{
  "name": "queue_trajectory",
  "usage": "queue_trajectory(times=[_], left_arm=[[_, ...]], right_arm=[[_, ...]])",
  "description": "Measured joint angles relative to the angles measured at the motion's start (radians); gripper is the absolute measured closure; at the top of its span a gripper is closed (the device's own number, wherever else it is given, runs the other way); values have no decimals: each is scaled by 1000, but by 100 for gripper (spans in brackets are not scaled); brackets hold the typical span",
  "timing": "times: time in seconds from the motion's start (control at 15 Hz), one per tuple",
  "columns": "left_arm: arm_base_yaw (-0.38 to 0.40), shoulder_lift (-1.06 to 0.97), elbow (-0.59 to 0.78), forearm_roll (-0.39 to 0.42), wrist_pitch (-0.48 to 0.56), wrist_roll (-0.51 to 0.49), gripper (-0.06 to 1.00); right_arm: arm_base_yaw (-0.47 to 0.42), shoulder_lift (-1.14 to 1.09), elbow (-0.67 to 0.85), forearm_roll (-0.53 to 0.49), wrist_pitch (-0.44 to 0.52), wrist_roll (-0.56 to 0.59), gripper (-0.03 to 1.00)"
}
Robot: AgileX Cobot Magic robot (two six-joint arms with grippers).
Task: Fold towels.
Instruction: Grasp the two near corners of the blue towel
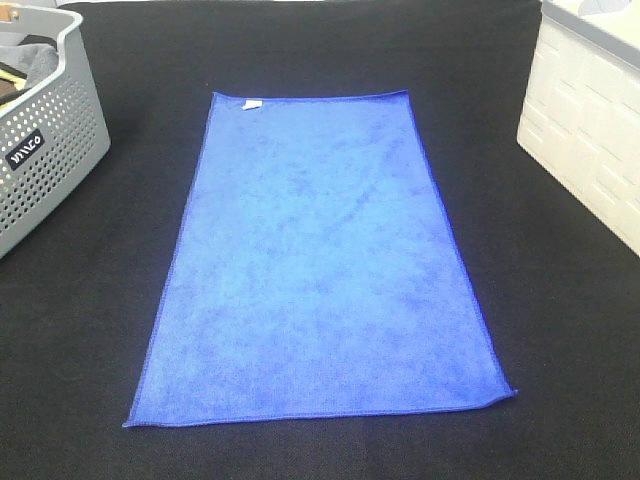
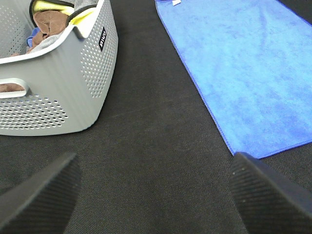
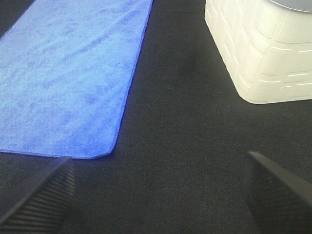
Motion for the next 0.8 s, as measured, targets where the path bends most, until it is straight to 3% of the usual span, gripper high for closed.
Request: queue_trajectory(times=[0.8], left_arm=[[0, 0, 0, 0, 0, 0, 15]], right_arm=[[0, 0, 0, 0, 0, 0, 10]])
